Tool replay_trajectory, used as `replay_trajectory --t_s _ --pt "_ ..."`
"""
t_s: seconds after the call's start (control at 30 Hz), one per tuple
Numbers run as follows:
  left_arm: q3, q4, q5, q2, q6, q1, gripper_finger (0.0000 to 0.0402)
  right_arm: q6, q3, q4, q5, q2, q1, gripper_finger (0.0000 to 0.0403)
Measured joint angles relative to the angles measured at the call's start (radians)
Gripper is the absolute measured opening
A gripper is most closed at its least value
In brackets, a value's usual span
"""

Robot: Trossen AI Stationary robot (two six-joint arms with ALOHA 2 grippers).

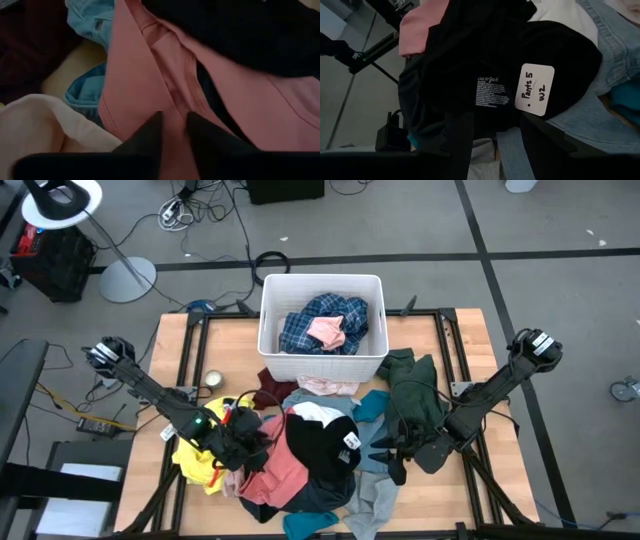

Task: Sort clothes
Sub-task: Put the pink underwear into the white laundry bin

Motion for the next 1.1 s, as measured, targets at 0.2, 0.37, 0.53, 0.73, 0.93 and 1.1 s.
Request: replay_trajectory --t_s 0.2,0.37,0.53,0.73,0.93,1.1 --pt "0.026 -0.031 -0.008 -0.003 0.002 0.0 0.0007 0.0 0.0 0.002 0.0 0.0 0.0 0.0165" --pt "0.137 -0.213 -0.019 -0.003 0.004 0.0 0.0002 0.0 0.0 0.008 0.0 0.0 0.0 0.0164" --pt "0.327 -0.451 -0.076 -0.003 0.022 0.0 0.0001 0.0 0.0 0.008 0.0 0.0 -0.002 0.0164" --pt "0.576 -0.626 -0.209 -0.005 0.123 0.0 0.0001 0.0 0.0 0.008 0.001 0.0 -0.003 0.0163" --pt "0.787 -0.647 -0.302 -0.005 0.333 0.062 0.0 0.0 0.0 0.008 0.001 0.0 -0.003 0.0163" --pt "0.918 -0.589 -0.311 -0.003 0.541 0.183 0.0 0.0 0.0 0.008 0.001 0.0 -0.003 0.0163"
